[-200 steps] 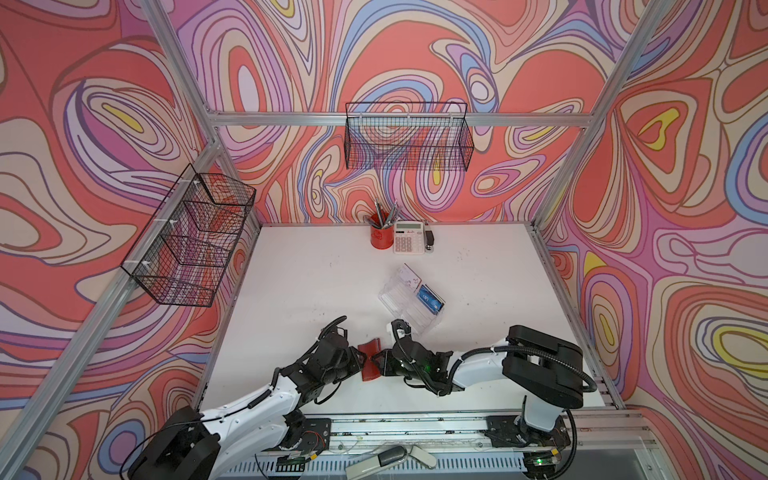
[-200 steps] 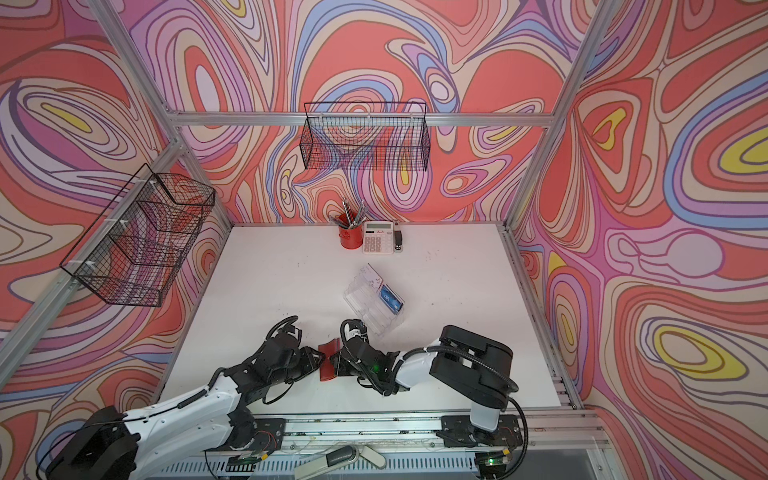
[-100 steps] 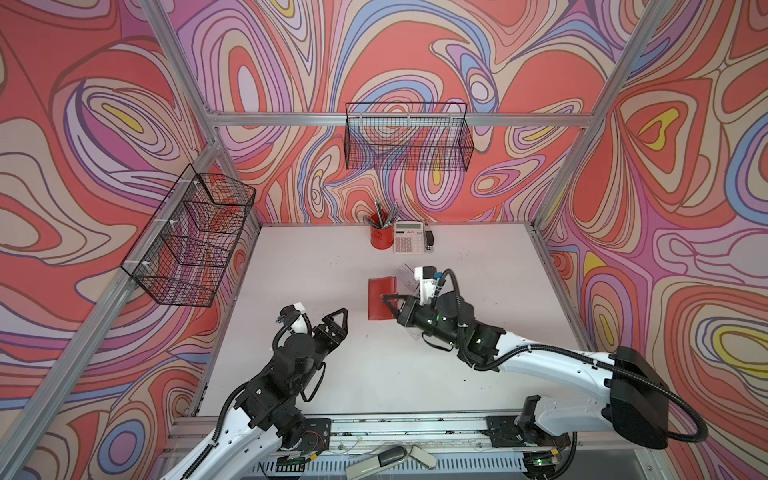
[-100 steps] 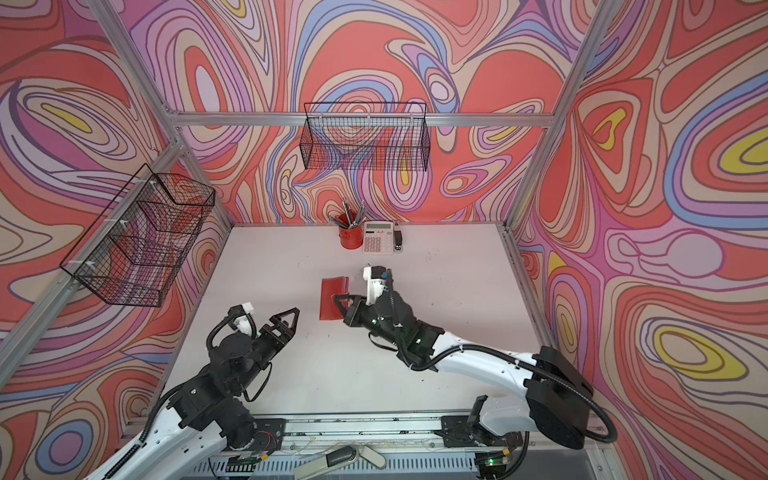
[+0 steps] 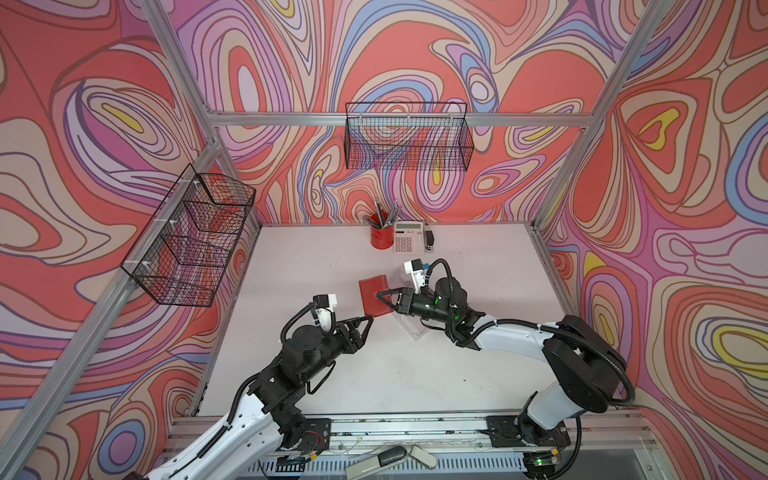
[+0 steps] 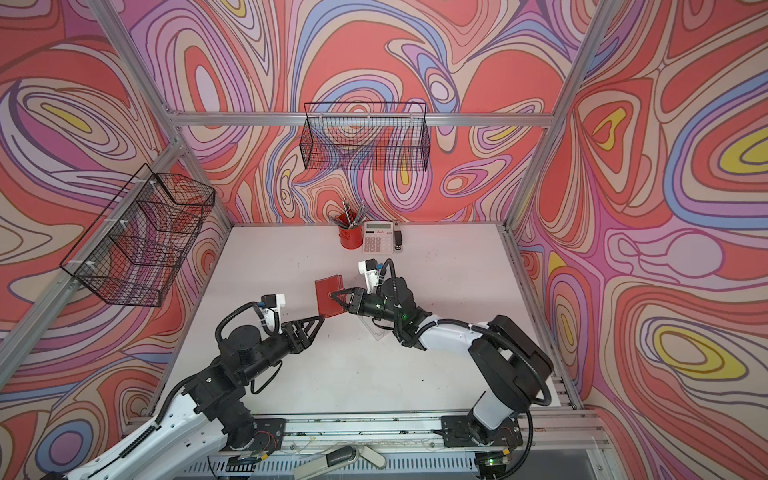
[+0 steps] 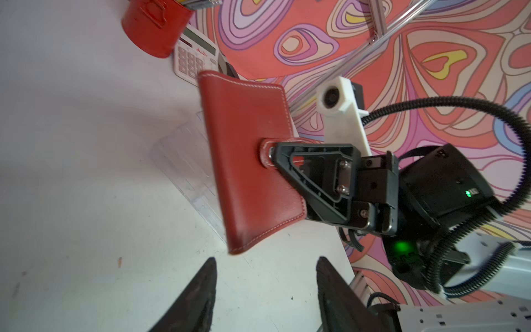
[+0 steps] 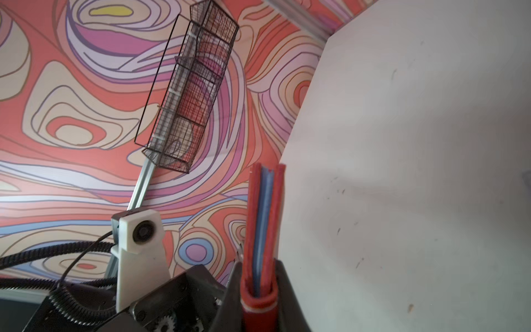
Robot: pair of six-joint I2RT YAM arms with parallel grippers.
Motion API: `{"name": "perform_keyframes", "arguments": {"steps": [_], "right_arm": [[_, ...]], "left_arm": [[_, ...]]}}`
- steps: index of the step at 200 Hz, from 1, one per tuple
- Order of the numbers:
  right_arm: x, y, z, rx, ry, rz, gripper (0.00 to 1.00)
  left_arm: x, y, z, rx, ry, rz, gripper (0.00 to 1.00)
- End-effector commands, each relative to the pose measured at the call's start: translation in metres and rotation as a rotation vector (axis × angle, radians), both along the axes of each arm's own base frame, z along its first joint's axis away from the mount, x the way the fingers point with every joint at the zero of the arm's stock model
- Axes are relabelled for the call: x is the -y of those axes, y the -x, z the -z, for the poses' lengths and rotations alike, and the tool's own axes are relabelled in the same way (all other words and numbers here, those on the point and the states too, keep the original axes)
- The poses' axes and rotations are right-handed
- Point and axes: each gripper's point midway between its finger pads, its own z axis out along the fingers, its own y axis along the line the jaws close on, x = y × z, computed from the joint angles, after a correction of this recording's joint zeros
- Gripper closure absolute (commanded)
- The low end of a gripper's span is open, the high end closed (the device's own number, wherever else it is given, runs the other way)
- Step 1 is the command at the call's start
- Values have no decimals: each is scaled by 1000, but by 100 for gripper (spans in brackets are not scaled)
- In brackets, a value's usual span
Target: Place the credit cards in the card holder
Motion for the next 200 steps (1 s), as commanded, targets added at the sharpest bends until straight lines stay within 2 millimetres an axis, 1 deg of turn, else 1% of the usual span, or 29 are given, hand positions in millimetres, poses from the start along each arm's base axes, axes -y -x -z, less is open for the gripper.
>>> {"name": "perform_keyframes", "arguments": {"steps": [1, 14, 25, 34, 48, 76, 98, 121, 135, 153, 168, 200], "right_arm": [[2, 28, -65, 142, -192, -124, 100], [9, 25, -59, 149, -128, -70, 100], [17, 25, -59, 163, -92, -29, 100], [23, 29, -65, 181, -96, -13, 100], [31, 35, -71, 193, -107, -4, 100], [37, 40, -69, 158, -110, 4, 100], [44, 39, -66, 120, -105, 46, 100], [57, 40, -61, 74, -125, 103, 100], [65, 44, -66, 70, -154, 121, 100], [70, 50, -72, 73, -173, 132, 100], [73, 52, -73, 63, -185, 139, 100], [73, 60, -75, 55, -218, 120, 100]], "left_arm": [[16, 9, -22, 92, 85, 102, 47], [12, 8, -20, 87, 93, 79, 47], [10, 9, -18, 93, 119, 69, 47], [10, 11, -20, 108, 143, 76, 47], [11, 15, -28, 136, 180, 96, 47], [17, 26, -42, 183, 249, 167, 48], [19, 33, -53, 236, 292, 205, 47], [19, 36, -61, 275, 331, 219, 45], [20, 35, -62, 278, 334, 220, 45], [24, 33, -61, 274, 326, 226, 45], [27, 31, -60, 270, 335, 235, 46], [30, 31, -66, 298, 368, 253, 46]]}}
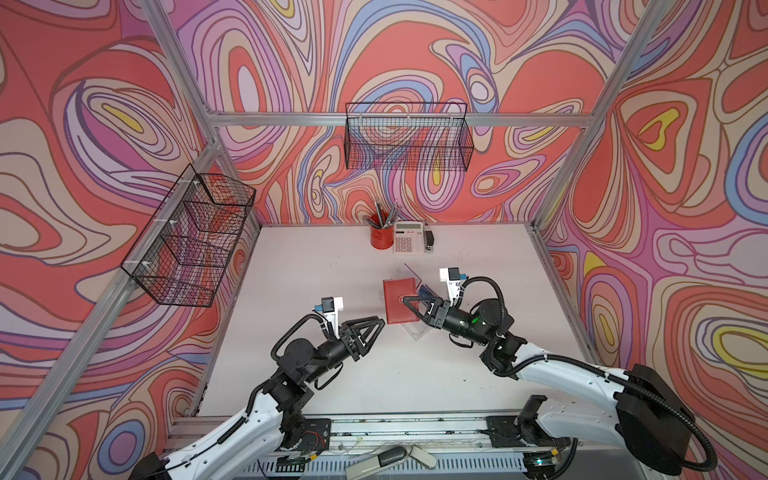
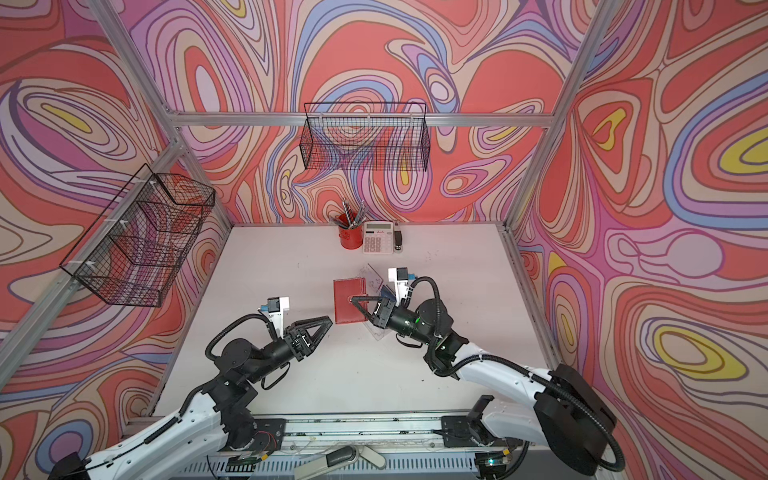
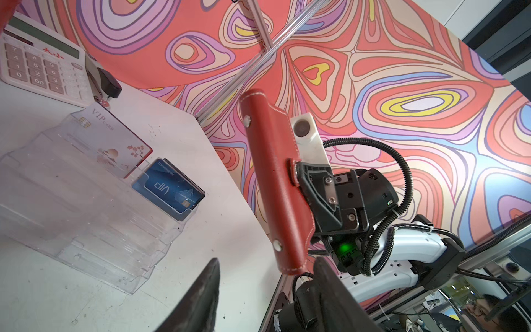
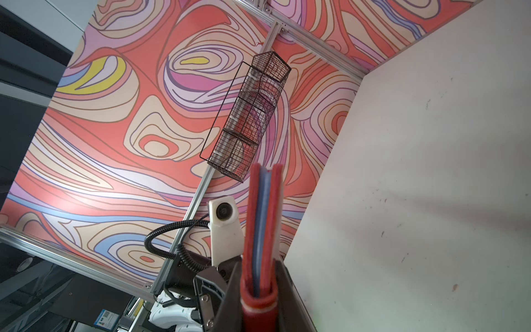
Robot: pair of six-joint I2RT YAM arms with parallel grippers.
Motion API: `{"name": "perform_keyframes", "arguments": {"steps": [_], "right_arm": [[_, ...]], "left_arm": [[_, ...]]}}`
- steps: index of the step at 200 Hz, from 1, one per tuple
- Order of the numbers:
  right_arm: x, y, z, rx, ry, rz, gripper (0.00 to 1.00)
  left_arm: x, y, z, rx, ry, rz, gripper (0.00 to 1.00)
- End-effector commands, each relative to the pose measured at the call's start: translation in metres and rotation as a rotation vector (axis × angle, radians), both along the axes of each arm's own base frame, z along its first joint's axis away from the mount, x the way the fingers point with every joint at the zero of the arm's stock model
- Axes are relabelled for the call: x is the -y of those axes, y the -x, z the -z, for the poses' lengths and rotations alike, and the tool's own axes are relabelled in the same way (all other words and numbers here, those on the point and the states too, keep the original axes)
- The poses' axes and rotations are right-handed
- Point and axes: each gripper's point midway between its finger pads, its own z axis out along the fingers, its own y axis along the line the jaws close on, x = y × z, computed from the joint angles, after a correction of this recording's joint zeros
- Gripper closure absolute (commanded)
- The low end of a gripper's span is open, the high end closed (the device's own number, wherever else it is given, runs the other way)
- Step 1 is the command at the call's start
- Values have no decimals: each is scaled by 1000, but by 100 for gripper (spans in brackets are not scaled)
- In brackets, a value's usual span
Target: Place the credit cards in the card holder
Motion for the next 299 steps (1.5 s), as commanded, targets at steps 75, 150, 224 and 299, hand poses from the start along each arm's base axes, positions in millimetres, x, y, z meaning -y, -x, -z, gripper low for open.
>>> {"name": "perform_keyframes", "arguments": {"steps": [75, 150, 224, 299], "right_arm": [[-9, 22, -11, -8, -68, -29, 100], [-22, 37, -10, -7, -67, -45, 100], [-32, 42, -8, -12, -67, -71, 100], [-40, 29, 1, -4, 119, -14, 48]], "left_arm": [[4, 6, -31, 84, 135, 53, 51], [-6, 0, -23, 53, 127, -17, 65], [-4, 2, -29, 64, 139, 2, 74], [-9, -11, -14, -7, 122, -71, 100]]}}
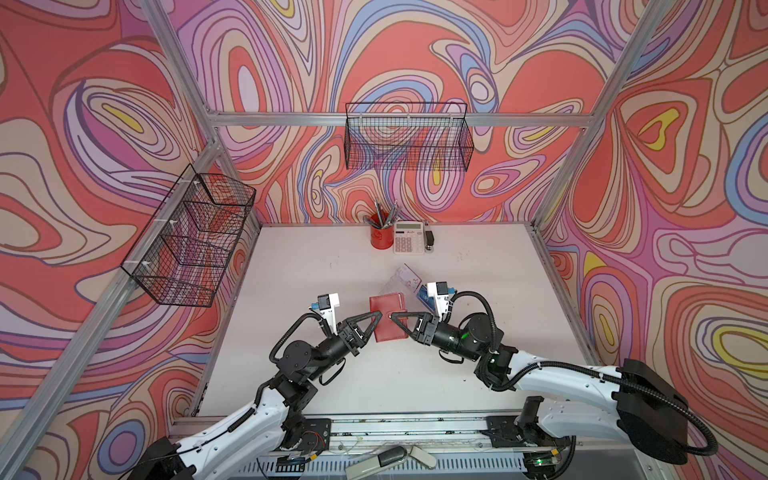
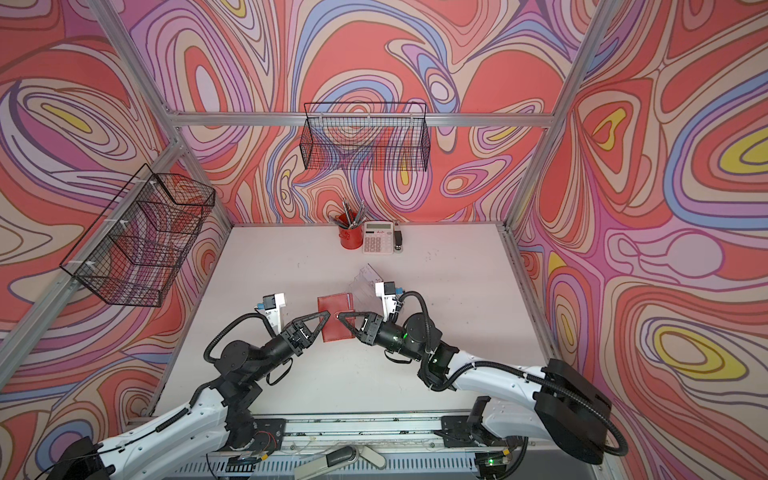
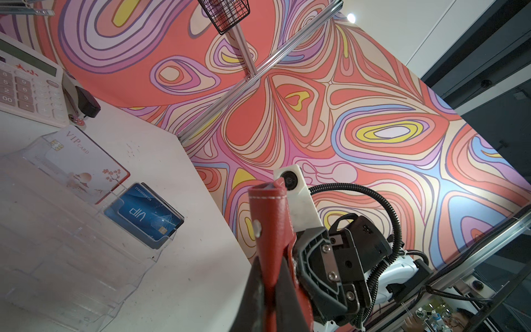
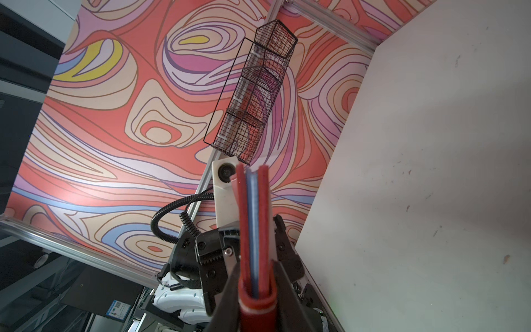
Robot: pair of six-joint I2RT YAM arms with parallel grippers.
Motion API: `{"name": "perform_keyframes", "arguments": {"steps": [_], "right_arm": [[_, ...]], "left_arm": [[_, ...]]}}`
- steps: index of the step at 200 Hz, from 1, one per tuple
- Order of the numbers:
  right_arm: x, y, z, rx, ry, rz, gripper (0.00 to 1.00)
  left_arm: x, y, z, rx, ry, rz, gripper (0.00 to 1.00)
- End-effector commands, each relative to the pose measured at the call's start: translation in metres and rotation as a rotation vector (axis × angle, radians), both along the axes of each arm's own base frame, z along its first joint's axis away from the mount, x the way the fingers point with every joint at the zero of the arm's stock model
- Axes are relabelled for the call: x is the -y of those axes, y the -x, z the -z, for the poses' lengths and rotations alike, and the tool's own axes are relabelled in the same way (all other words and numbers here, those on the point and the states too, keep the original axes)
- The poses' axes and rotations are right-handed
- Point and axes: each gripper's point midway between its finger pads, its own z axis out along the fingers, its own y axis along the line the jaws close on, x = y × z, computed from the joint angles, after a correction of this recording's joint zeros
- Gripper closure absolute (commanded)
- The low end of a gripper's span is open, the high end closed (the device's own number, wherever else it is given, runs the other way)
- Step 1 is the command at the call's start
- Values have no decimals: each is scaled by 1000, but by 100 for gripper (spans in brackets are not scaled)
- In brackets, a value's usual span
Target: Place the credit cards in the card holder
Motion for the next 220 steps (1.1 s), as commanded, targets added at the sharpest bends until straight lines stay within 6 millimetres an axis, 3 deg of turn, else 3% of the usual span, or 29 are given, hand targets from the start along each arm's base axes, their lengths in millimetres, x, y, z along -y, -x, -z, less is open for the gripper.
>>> {"name": "perform_keyframes", "arguments": {"steps": [1, 21, 42, 72, 100, 174, 220], "right_arm": [[-6, -7, -10, 36, 107, 27, 47], [4, -26, -8, 75, 324, 140, 42], [26, -46, -11, 121, 518, 278, 39], [47, -60, -11, 151, 691, 382, 40], [31, -59, -3, 190, 774, 309, 46], [-39, -37, 30, 245, 966, 137, 55], [-44, -36, 39, 252, 1035, 137, 58]], "left_arm": [[-6, -5, 5, -33, -1, -46, 100], [-16, -16, 22, -113, -63, -134, 100], [-33, -27, 41, -241, -168, -252, 100], [-52, -29, 60, -361, -278, -353, 100], [-52, -31, 68, -418, -315, -361, 100], [-39, -42, 59, -391, -289, -355, 100], [-55, -39, 58, -395, -259, -414, 100]]}}
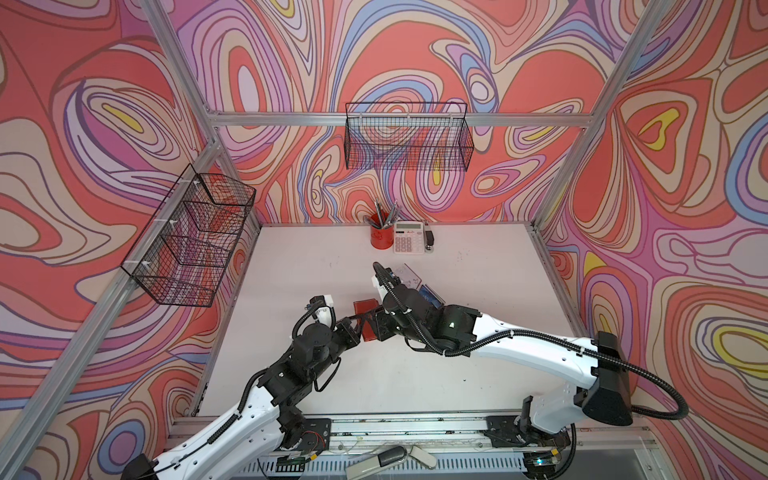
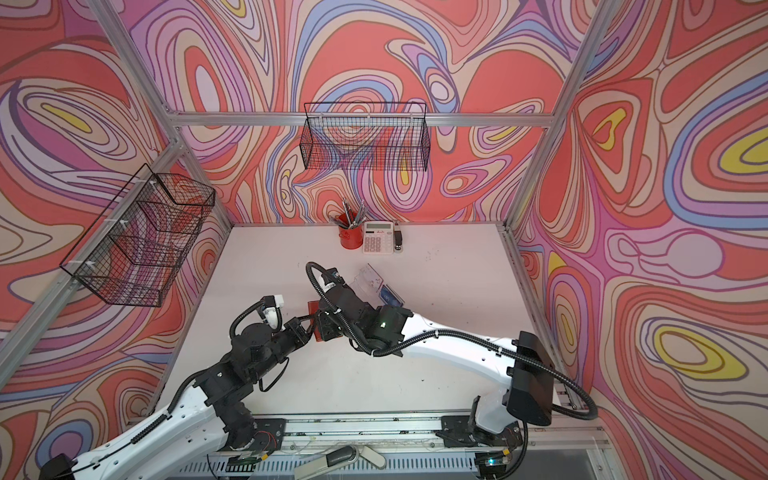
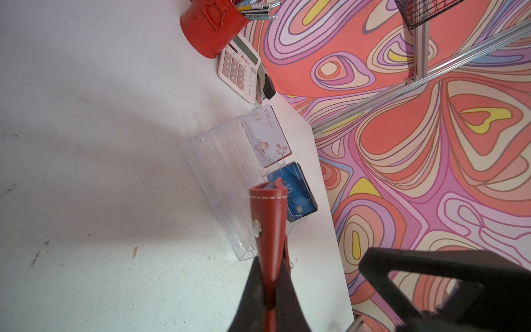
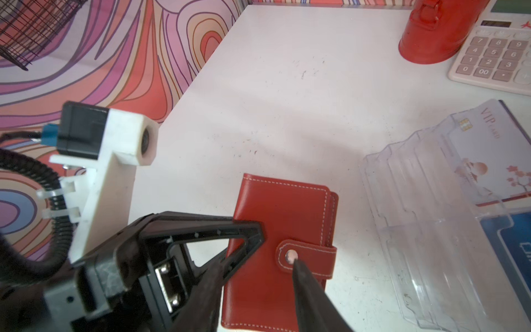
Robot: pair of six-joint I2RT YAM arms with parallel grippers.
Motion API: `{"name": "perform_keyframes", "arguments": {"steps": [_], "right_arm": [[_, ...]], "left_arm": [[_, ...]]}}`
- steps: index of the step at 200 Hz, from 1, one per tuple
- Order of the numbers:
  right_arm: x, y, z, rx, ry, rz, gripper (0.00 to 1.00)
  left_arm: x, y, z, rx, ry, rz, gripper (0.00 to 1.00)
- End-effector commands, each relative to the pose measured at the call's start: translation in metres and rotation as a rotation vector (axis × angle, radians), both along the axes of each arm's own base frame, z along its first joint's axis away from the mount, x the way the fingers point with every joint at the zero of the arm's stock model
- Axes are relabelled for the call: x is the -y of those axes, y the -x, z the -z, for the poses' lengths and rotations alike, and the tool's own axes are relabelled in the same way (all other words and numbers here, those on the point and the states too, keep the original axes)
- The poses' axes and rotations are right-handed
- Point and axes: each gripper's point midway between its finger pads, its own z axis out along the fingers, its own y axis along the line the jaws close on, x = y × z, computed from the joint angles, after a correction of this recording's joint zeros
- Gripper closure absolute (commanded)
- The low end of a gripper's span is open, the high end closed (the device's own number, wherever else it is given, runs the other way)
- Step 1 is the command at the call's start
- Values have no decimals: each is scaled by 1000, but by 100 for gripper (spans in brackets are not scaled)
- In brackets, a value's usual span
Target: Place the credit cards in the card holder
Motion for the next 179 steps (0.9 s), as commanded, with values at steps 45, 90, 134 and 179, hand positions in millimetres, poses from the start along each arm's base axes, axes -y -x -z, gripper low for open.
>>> {"name": "perform_keyframes", "arguments": {"steps": [45, 90, 134, 179], "right_arm": [[-6, 3, 8, 17, 93, -24, 61], [-14, -1, 25, 32, 186, 3, 69], [-1, -16, 31, 72, 280, 92, 77], [0, -16, 32, 78, 291, 91, 96]], "left_arm": [[-13, 1, -18, 51, 66, -59, 100], [-7, 3, -23, 68, 93, -29, 100], [-8, 4, -24, 73, 96, -29, 100], [-7, 7, -28, 83, 106, -11, 100]]}}
